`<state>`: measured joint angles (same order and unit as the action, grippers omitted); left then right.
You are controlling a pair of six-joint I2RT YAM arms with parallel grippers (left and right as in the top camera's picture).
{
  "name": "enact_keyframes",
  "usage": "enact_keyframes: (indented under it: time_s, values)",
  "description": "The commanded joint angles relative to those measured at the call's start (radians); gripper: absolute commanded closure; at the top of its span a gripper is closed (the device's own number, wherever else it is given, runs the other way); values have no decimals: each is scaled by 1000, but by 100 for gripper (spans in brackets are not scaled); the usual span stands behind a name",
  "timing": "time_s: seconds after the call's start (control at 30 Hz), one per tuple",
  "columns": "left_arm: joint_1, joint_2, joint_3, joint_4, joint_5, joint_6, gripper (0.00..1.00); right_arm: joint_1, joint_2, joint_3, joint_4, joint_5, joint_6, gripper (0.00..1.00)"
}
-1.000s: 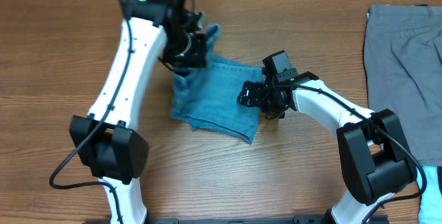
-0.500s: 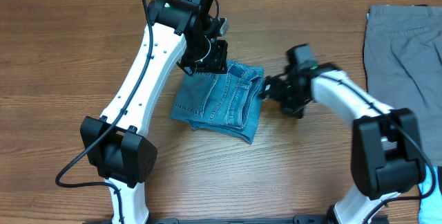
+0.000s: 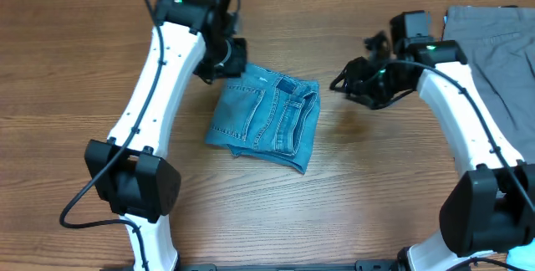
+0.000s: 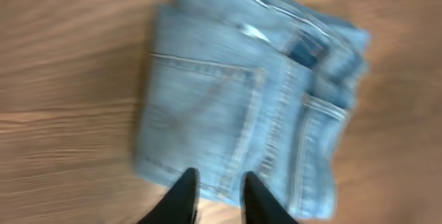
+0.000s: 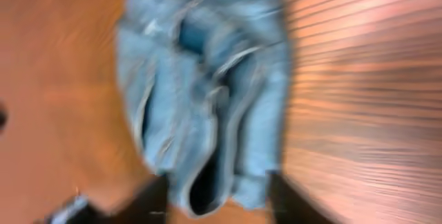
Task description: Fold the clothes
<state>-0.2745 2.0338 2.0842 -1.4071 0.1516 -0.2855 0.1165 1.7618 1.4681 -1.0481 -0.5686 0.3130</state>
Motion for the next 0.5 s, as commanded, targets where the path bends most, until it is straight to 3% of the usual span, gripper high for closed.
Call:
enact_keyframes:
  time_s: [0.0,0.07,0.23,0.47]
  values:
    - [34,6,10,0,-73,-36,90,97,-2,17,8,-85,-52,85]
    - [39,6,1,-3,-74,-33,96,147,9,17,32,-85,-52,89]
    - [33,6,-114,44,5,-28,96,285,49,17,107,-91,18,95]
    - [23,6,-370,220,116,-7,96,306,120,-72,174,-127,55,96]
